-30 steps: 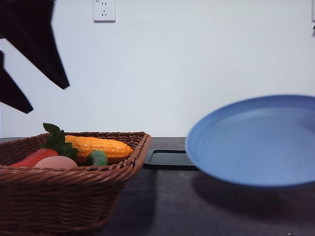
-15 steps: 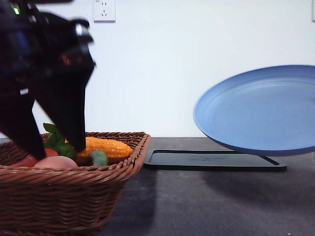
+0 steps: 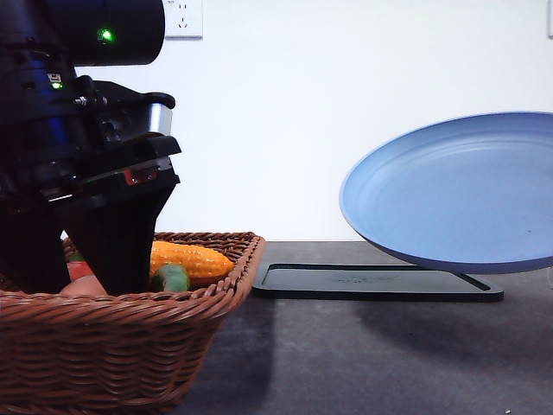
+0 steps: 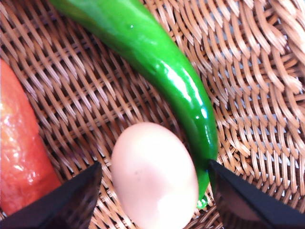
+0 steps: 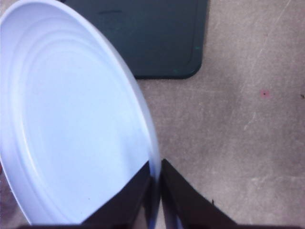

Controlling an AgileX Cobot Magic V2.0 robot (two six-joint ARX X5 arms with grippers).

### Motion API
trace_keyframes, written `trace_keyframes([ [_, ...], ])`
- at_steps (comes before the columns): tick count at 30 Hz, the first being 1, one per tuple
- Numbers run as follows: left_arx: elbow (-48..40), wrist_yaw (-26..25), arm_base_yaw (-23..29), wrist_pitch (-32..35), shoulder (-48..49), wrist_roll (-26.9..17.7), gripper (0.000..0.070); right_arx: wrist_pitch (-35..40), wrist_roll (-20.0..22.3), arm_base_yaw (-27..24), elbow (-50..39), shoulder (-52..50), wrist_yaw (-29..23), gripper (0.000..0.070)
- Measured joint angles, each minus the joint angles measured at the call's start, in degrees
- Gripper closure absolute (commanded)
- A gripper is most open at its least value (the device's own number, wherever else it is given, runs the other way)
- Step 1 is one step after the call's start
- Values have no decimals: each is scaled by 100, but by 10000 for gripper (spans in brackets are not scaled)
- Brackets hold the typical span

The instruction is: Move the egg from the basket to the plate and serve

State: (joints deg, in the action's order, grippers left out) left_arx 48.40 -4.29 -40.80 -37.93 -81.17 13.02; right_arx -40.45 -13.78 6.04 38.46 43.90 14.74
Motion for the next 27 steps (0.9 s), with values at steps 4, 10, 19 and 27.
trace_keyframes([
  [4, 0, 0, 0, 0, 0, 0, 353, -6, 0, 0, 0, 0, 0, 700],
  [10, 0, 0, 0, -2, 0, 2, 474, -6, 0, 0, 0, 0, 1, 700],
  [19, 1, 0, 0, -10, 0, 0, 546, -6, -2, 0, 0, 0, 196, 700],
  [27, 338, 123, 0, -576, 19, -92, 547, -10, -18, -1, 0, 0, 530, 700],
])
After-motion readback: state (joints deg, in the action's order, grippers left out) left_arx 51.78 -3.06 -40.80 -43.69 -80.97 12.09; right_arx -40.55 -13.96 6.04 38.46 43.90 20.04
